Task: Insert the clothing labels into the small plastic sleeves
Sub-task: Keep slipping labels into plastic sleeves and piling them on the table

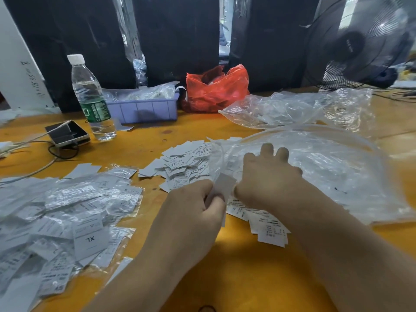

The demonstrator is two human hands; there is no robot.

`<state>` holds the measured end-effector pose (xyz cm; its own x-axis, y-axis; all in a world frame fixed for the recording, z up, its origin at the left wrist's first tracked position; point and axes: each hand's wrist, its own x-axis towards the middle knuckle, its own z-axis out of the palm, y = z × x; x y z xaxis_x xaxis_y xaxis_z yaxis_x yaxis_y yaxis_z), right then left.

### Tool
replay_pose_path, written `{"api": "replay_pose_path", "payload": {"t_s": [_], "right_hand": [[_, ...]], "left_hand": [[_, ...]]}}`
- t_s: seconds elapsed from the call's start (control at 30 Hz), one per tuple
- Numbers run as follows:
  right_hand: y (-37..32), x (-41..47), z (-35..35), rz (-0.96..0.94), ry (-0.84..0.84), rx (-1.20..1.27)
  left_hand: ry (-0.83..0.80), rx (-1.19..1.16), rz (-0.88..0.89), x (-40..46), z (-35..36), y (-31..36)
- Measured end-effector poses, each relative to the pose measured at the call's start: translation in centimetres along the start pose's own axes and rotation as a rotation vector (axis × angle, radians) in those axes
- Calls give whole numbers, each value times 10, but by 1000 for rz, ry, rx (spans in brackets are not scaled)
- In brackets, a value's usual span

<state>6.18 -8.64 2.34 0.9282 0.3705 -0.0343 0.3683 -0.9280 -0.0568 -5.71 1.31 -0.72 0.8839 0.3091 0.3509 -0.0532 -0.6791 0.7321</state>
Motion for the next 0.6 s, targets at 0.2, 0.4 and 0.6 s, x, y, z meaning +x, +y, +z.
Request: {"api": "replay_pose_path", "payload": {"t_s": [0.2, 0.4, 0.6], "right_hand": [[0, 0, 8, -80, -103, 88], [2, 1, 1, -82, -53, 131], [11, 3, -12, -40, 43, 226]], "left_hand": [[3, 52, -7, -1, 4, 2], [-4, 50, -26, -1, 5, 1], [-2, 52, -45, -1, 5, 1]]}}
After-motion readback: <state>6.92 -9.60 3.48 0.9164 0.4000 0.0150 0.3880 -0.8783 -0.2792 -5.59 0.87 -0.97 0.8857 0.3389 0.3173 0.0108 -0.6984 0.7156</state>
